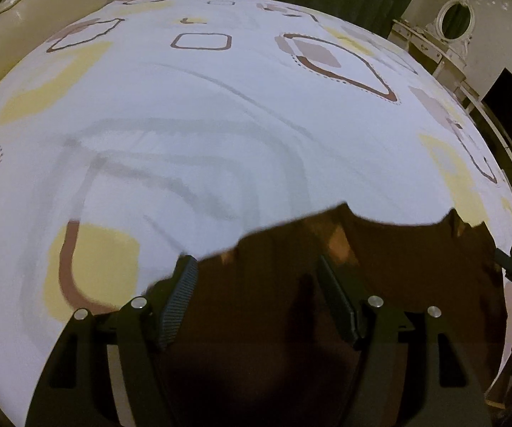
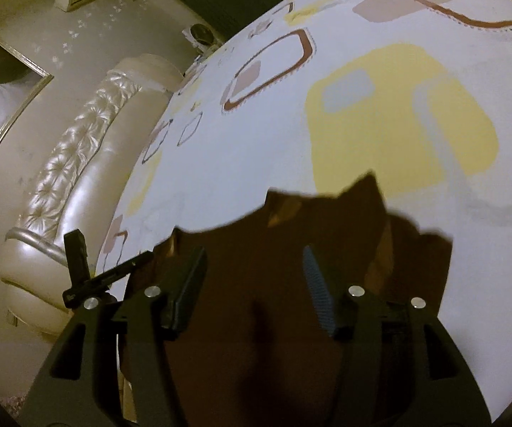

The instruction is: Fold small clothes

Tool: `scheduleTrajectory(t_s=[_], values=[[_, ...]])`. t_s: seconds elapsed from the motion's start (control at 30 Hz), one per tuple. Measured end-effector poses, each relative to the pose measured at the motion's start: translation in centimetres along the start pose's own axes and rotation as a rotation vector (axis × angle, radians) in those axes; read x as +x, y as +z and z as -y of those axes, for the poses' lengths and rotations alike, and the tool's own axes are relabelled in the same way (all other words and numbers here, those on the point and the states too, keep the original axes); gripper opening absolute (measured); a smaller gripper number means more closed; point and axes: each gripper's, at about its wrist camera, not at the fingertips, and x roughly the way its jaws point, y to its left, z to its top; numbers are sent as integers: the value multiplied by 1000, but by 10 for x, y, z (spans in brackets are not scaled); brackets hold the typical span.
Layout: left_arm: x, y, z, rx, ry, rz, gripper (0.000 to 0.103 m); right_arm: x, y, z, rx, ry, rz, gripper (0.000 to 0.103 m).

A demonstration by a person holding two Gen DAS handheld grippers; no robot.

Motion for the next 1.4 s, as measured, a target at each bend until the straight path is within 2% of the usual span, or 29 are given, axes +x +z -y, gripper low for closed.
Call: scheduleTrajectory(t_s=[0.37, 0.53, 0.67, 0.87, 0.97, 1.07, 1.2, 1.3, 1.4], values=[[-37, -43, -6, -29, 29, 9, 71, 30, -25, -68, -66, 43, -87, 56], [-49, -65, -20, -84, 26, 5, 74, 49, -34, -107, -117, 57, -124, 56], [-59, -83, -40, -158, -16, 6, 74, 61, -42, -130, -140, 52, -152, 56], [-75, -143, -76, -321, -134, 7, 74, 85, -48, -165, -155, 75, -206, 56], [-82, -156, -73, -301, -153, 29, 75, 105, -49, -191, -179, 85, -234, 56], [-81, -156, -67, -280, -170, 38, 76, 114, -52, -213, -177, 119, -239, 56], [-65, -136, -78, -326, -264, 29, 80, 104, -68, -223, -211, 133, -241, 56], [-53, -121, -88, -352, -318, 22, 83, 88, -78, -212, -234, 93, -229, 56], [-43, -102, -86, -349, -312, 15, 84, 69, -84, -189, -188, 84, -213, 56]])
